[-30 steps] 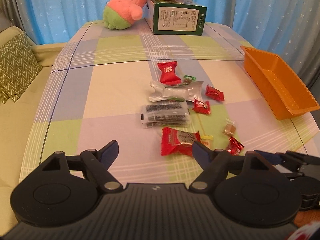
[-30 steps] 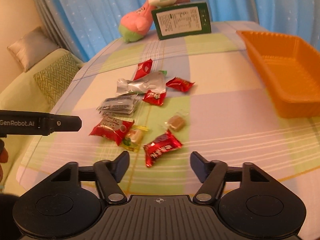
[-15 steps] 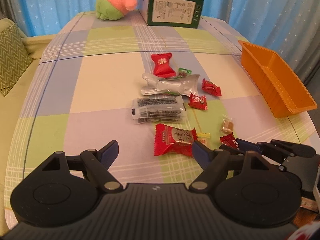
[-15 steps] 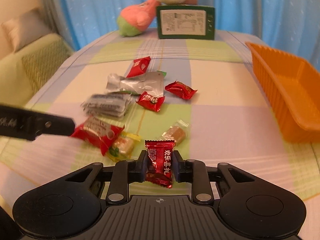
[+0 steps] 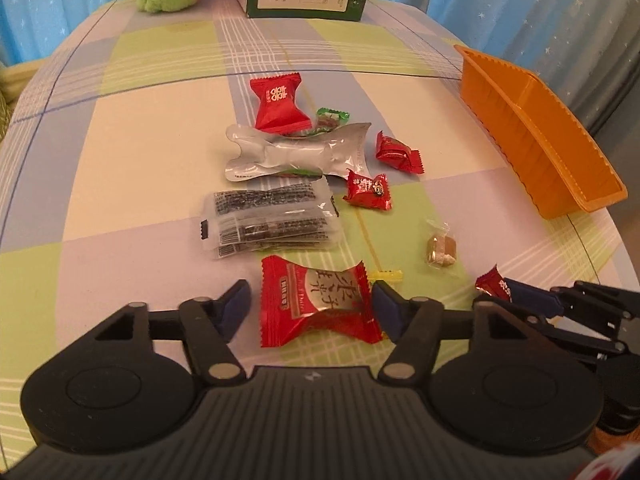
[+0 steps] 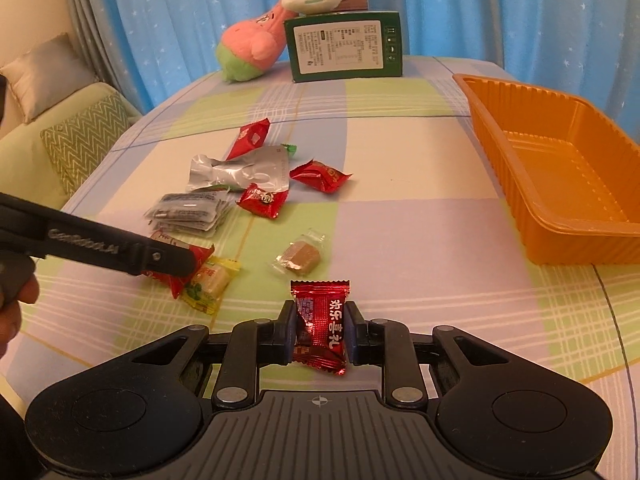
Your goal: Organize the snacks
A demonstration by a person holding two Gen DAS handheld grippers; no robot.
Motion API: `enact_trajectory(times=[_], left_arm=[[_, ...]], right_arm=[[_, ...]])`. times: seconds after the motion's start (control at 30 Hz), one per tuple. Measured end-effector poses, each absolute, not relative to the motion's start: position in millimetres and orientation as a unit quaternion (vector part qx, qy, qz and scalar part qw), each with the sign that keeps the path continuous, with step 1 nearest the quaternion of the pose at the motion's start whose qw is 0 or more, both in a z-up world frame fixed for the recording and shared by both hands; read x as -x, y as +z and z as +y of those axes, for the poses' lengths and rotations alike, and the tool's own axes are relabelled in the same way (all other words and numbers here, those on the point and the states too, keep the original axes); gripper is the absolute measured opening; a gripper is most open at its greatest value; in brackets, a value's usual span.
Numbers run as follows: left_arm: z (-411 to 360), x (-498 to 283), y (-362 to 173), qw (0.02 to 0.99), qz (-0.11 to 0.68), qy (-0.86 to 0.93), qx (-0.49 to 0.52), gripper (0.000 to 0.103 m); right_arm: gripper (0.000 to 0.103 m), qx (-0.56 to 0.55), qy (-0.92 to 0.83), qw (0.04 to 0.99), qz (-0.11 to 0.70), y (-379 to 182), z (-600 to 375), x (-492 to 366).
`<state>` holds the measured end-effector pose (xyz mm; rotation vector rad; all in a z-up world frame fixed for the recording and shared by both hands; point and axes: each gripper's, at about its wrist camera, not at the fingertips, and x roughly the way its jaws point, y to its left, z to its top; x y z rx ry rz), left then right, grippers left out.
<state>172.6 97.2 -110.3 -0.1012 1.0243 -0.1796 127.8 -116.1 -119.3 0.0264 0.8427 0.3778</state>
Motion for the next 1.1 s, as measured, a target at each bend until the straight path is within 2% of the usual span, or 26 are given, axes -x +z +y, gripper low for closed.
enact_trajectory(times=[0.03,0.07,0.13,0.3,0.77,1.1], left_arm=[[97.7,-172.7,-111.3,0.865,0.491,-0.084,0.051,0.046],[98.2,-172.2,-111.3,0.866,0.490,-0.081,0.050,0.044],[99.3,-171.0,-110.7,0.866,0.491,-0.077,0.052,0.033],[102.4,-163.8,-102.5,0.874,0.478,-0.064,0.062,0.024],[82.1,-146.8,-57.6,0.892,0.442,-0.062,0.063,0.023],[5.9,-161.3,-22.0,0.903,0.408,-0.114,0.066,0.023]], right_arm=[[0.024,-0.013,0.182,0.895,0.407,-119.4,-116.6,-128.1],[0.024,-0.014,0.181,0.895,0.407,-119.2,-117.5,-128.4],[0.024,-0.016,0.180,0.896,0.406,-118.8,-118.6,-128.8],[0.024,-0.016,0.179,0.897,0.404,-117.4,-118.8,-127.9],[0.024,-0.032,0.173,0.910,0.376,-88.8,-134.2,-122.3],[0.024,-0.049,0.135,0.930,0.338,-46.3,-200.5,-130.5]])
